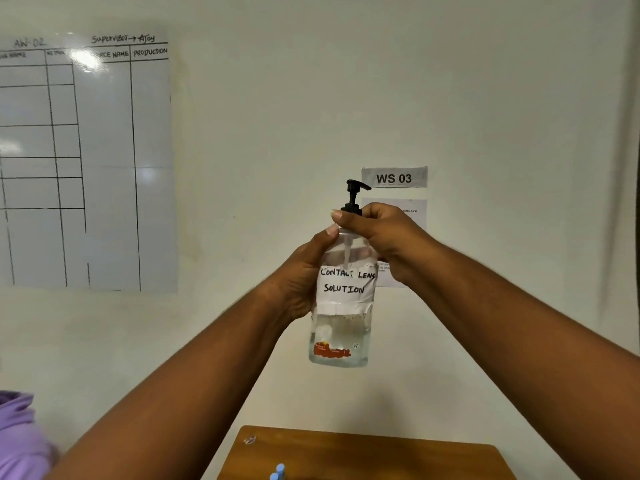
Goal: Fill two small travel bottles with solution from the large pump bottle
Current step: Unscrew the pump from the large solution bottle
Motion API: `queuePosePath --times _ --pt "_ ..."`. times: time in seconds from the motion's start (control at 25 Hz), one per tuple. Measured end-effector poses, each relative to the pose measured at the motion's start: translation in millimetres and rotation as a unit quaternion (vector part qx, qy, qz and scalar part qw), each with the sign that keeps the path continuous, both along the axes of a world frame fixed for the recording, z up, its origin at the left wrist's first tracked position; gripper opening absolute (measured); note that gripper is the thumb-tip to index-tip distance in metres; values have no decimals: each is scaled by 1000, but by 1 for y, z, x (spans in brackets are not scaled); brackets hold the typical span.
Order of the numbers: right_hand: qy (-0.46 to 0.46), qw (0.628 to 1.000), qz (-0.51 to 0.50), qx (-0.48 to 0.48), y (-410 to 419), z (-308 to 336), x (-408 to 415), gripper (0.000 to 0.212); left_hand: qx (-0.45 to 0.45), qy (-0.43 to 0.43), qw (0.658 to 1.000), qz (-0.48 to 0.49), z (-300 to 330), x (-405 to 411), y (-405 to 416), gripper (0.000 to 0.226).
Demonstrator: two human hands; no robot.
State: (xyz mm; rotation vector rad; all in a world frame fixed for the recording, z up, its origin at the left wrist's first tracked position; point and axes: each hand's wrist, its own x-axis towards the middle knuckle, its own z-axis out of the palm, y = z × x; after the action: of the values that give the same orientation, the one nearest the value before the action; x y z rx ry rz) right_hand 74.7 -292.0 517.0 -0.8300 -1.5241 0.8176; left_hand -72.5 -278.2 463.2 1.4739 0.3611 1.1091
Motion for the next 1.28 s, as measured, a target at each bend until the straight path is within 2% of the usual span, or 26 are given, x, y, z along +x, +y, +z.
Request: queuePosePath --times 0.16,0.28,0.36,0.48,0.6,0.72,0.8,0.92,1.08,1.16,1.28 --pt "94 993 59 -50 3 -4 -9 44 -2 1 1000 23 -6 -4 8 91" --pt "108 990 72 -51 6 -7 -13 40 -6 -4 998 60 -9 -7 7 85" --pt "115 989 80 -55 5 -8 -15 35 -8 -5 998 65 -9 -7 6 91" --pt "111 988 93 -46 2 -6 -16 33 -4 -20 999 42 -9 -9 8 105" --pt "99 977 179 -60 1 -7 -9 40 -20 -37 999 -27 -7 -16 10 113" --pt "136 956 249 -80 2 -12 -7 35 -29 -22 999 -38 -7 -24 8 99" --pt "188 955 220 -72 3 -15 -16 32 -47 -23 998 -33 -8 -27 7 88" --pt "222 969 105 -19 0 -19 -30 21 -33 -25 998 -37 -8 -26 6 76" --pt "184 974 129 21 -4 -22 -36 31 -20 -18 999 -44 -7 -27 2 74" --pt "205 973 109 10 -2 -21 -39 37 -25 -24 998 -50 -7 -31 1 69" --pt "229 969 92 28 -2 -24 -42 24 -25 -19 999 -38 -8 -32 1 75"
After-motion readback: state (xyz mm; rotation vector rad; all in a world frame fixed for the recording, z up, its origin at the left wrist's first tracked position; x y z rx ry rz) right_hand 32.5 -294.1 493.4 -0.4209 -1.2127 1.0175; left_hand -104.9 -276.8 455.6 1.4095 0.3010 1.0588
